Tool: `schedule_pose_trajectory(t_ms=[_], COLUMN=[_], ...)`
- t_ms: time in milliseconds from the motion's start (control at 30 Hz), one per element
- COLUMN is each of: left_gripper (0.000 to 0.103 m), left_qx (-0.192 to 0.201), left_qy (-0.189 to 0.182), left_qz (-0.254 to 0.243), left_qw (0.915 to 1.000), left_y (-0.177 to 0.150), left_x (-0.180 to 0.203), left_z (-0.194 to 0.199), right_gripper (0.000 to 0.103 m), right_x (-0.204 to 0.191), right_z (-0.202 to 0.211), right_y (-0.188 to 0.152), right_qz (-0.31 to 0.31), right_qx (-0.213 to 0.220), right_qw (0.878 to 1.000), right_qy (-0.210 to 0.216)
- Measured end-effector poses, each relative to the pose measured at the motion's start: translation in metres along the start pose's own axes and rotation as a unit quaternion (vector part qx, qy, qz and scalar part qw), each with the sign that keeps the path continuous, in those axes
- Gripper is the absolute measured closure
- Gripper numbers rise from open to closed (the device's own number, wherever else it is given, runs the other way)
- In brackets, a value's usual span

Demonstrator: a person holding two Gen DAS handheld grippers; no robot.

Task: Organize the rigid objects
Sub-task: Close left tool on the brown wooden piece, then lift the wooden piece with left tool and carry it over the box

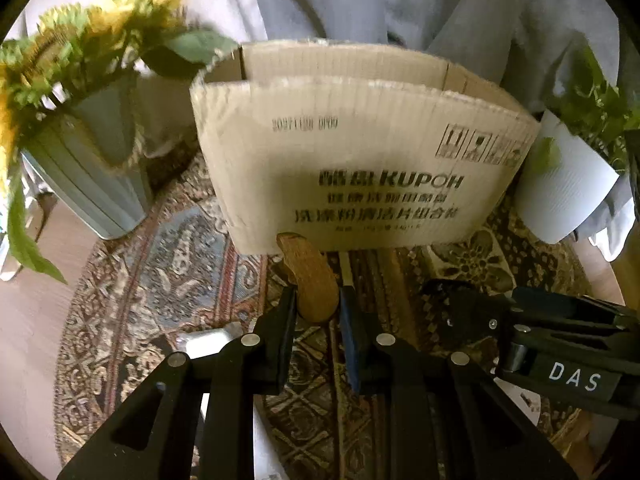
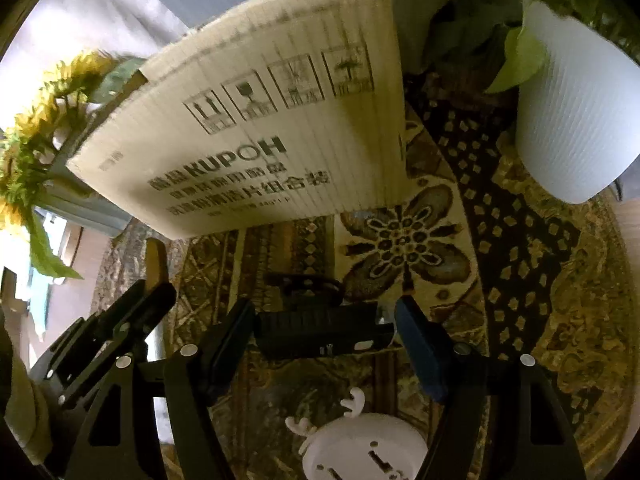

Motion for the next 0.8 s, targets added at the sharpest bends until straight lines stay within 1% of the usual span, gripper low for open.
schedule_pose_trajectory(t_ms=[133, 267, 500, 667, 800], left_gripper=[0.081, 0.081, 0.081, 0.081, 0.081], left_qx=[0.01, 0.023, 0.048, 0.066, 0.083], left_qy=[-0.001, -0.002, -0.001, -0.008, -0.005], left_qz=[0.006, 0.011, 0.004, 0.008, 0.005], left_qw=[0.9999, 0.9997, 0.9988, 0.9978, 0.9965], left_y=[0.005, 0.01, 0.022, 0.03, 0.039], left_x=[0.0, 0.001, 0.004, 0.006, 0.008], left_z=[0.013, 0.025, 0.048, 0.064, 0.078], right_gripper=[0.03, 0.03, 0.03, 0.03, 0.03], right_x=[0.0, -0.01, -0.028, -0.034, -0.035], right_z=[0.011, 0.022, 0.043, 0.062, 0.08], right_y=[0.002, 0.006, 0.013, 0.019, 0.024], right_qz=[0.004, 0.005, 0.011, 0.018, 0.024], right_qx=[0.012, 0.029, 0.066, 0.09, 0.114], right_qw=[1.0, 1.0, 0.998, 0.996, 0.993], right_qy=[0.003, 0.006, 0.007, 0.008, 0.006])
Point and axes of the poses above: each gripper's, at about its wrist camera, not at the fingertips, and z roughly against the way its jaws point, x to its right, y to its top, the point moved 7 cm from there along -z, roughly the way its jaws point
